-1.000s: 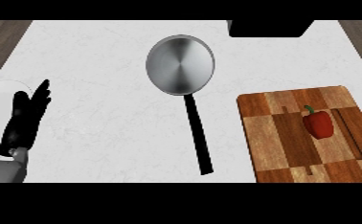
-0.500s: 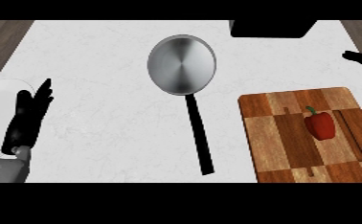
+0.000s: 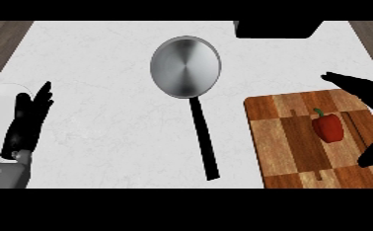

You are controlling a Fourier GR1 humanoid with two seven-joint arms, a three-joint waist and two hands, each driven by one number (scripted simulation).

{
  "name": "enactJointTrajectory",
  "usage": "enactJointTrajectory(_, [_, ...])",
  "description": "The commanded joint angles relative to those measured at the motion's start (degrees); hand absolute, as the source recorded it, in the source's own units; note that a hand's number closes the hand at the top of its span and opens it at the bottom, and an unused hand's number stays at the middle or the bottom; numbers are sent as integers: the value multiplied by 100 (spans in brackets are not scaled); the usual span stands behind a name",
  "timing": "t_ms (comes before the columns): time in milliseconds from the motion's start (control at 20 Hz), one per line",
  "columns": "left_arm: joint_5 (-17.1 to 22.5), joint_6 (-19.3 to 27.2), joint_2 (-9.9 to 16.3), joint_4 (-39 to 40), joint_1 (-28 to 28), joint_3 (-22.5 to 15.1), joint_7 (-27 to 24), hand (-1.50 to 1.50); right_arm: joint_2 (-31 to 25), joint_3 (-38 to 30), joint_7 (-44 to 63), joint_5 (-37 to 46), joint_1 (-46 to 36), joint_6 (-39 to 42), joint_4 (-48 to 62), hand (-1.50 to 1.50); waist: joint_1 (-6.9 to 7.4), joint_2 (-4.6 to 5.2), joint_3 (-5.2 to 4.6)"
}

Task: Pick the bell pepper from the cutting board and place it in the pan

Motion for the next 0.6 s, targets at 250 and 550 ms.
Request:
enactJointTrajectory(250, [-225,-261,-157,157,2,302,-114,0,626,195,-267,1387,357,-245,226,-150,-20,1,1])
enactJointTrajectory(550, [-530,-97,-553,36,-210,256,116,0,618,-179,-773,1620,21,218,805,-150,-18,2,0])
